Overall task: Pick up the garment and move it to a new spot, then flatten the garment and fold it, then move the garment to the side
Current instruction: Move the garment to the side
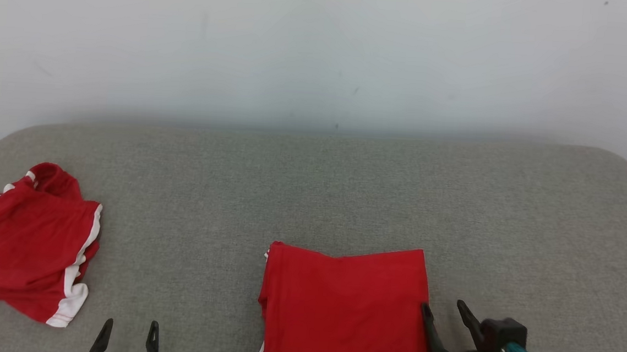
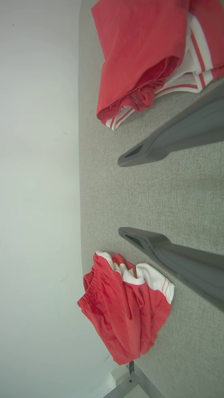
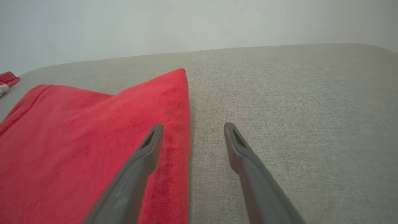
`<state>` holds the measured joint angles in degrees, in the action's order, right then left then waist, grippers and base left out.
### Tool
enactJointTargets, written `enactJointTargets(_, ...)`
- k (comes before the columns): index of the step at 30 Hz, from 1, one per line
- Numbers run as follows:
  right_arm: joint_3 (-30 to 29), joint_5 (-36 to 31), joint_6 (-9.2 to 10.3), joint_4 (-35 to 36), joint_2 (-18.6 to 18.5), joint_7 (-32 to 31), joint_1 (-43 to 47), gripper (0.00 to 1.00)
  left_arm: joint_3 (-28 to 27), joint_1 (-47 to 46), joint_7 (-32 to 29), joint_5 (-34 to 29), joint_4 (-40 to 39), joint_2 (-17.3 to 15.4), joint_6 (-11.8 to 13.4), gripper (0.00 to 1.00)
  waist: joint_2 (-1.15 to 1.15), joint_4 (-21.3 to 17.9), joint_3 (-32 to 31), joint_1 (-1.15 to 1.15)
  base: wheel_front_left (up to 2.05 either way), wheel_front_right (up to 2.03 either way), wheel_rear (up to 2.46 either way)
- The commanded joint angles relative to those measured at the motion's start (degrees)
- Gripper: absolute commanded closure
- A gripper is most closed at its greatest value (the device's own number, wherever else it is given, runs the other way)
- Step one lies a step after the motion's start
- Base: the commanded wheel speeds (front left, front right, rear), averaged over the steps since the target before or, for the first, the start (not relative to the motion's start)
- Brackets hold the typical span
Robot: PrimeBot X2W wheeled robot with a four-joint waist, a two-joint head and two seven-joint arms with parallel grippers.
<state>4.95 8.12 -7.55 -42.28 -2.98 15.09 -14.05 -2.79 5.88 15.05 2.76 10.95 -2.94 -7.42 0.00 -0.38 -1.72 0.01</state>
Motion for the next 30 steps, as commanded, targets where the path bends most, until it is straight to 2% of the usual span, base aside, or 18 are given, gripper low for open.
enactJointTargets(1,0.19,0.18,0.10,-0.48,0.03,0.08,-0.75,0.00,0.11,-0.33,0.18,0.09,0.09,0.09,-0.05,0.00,0.00,0.58,0.43,-0.01,0.00,0.00,0.00)
enactJointTargets(7,2.12,1.44,0.10,-13.28,-0.14,-1.15,-7.25,0.00,1.08,-1.30,0.18,0.24,0.40,0.08,0.00,0.00,0.00,2.32,1.32,-0.01,0.00,0.00,0.00)
enactJointTargets(11,3.36,3.03,0.09,-18.14,0.00,-0.95,-9.48,0.00,1.10,-1.38,0.18,0.30,0.50,0.09,0.01,0.00,0.00,2.92,1.51,-0.01,0.00,0.00,0.00)
enactJointTargets(12,3.77,3.62,0.10,-19.09,0.04,-0.77,-9.63,0.12,1.02,-1.29,0.18,0.29,0.50,0.08,0.01,0.00,0.00,2.95,1.53,-0.01,0.00,0.00,0.00)
enactJointTargets(13,4.35,4.08,0.10,-19.82,0.08,-0.68,-9.79,0.57,0.95,-1.24,0.18,0.30,0.47,0.09,0.01,0.00,0.00,2.92,1.54,-0.01,0.00,0.00,0.00)
enactJointTargets(14,4.88,4.57,0.10,-20.45,0.10,-0.64,-9.96,0.87,0.86,-1.14,0.18,0.30,0.47,0.09,0.00,0.00,0.00,2.85,1.55,-0.01,0.00,0.00,0.00)
enactJointTargets(15,5.27,5.22,0.10,-21.00,0.10,-0.61,-10.17,1.00,0.81,-1.04,0.18,0.29,0.46,0.09,0.01,0.00,0.00,2.76,1.55,-0.01,0.00,0.00,0.00)
enactJointTargets(22,7.21,8.23,0.10,-21.18,-0.06,0.04,-13.16,1.00,0.67,-1.04,0.18,0.53,0.04,0.08,0.00,0.00,0.00,1.75,1.82,-0.01,0.00,0.00,0.00)
enactJointTargets(30,8.40,7.08,0.10,-18.71,-5.42,0.13,-22.92,1.00,1.31,-2.80,0.17,1.40,-1.99,-0.36,0.00,0.00,0.00,0.01,5.62,-0.01,0.00,0.00,0.00)
